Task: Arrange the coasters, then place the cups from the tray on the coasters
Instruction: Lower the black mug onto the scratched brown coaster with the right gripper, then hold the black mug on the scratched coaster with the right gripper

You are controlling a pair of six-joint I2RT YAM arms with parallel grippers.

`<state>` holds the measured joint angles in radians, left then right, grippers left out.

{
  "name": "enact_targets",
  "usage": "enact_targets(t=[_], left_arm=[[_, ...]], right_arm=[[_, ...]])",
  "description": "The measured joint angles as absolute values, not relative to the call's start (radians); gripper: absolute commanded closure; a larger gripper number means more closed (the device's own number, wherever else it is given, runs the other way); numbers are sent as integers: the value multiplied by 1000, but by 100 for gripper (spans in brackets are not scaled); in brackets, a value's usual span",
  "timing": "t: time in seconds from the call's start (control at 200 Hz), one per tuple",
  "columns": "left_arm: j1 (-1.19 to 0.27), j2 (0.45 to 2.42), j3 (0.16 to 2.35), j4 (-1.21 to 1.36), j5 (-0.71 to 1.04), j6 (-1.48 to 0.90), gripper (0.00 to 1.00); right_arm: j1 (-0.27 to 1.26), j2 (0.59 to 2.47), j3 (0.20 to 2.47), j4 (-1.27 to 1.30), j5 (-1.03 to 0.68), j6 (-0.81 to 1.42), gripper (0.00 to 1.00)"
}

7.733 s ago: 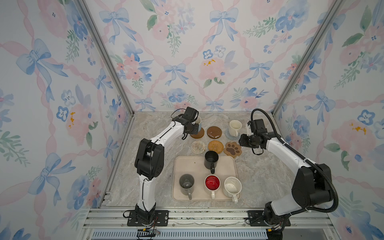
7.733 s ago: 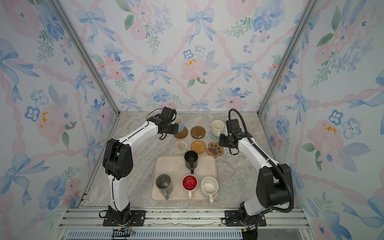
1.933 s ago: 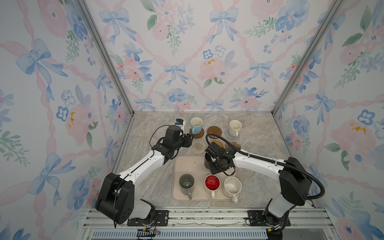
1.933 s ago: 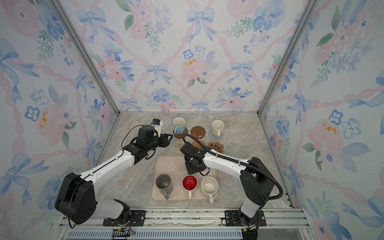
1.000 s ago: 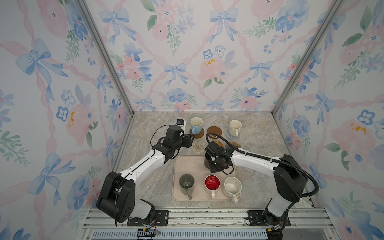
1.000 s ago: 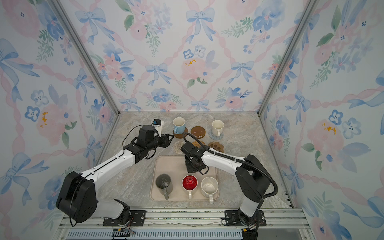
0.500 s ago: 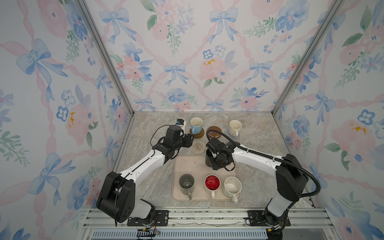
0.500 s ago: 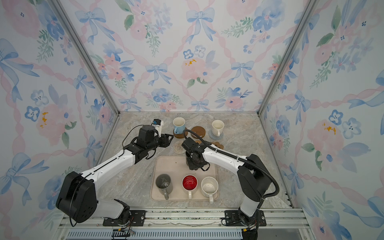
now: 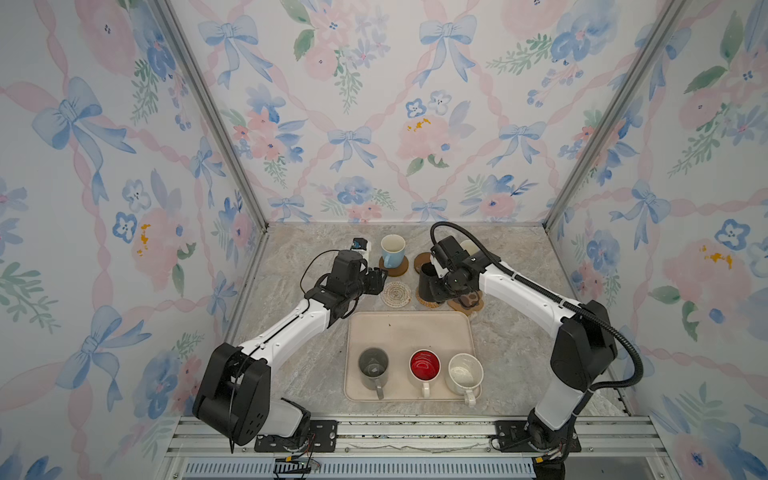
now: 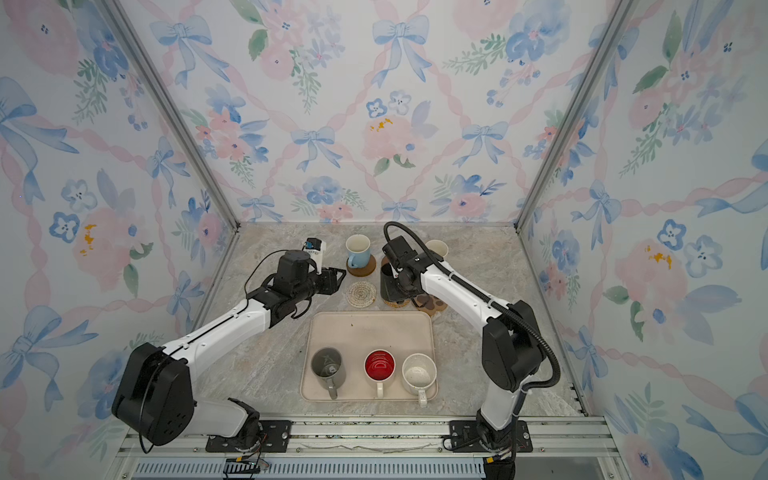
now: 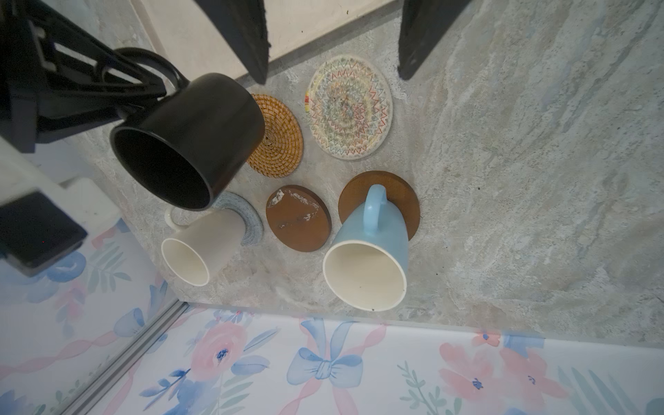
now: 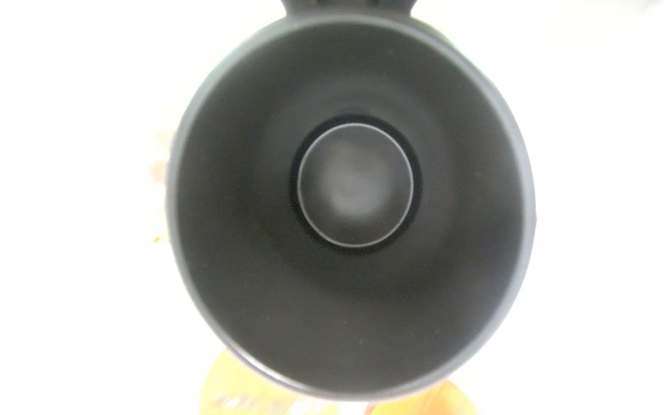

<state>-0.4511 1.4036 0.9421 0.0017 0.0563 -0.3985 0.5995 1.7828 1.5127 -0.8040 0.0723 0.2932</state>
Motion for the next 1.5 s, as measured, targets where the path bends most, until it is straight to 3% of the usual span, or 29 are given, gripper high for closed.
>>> enact_targets(t=[0.69, 1.5], left_arm=[[-451, 1402, 939, -7, 38, -398, 46], [-451, 1359, 900, -9, 16, -406, 45]], right_arm=[[466, 1976, 1669, -637, 78, 218, 100], [452, 2092, 1700, -457, 116, 173, 100]])
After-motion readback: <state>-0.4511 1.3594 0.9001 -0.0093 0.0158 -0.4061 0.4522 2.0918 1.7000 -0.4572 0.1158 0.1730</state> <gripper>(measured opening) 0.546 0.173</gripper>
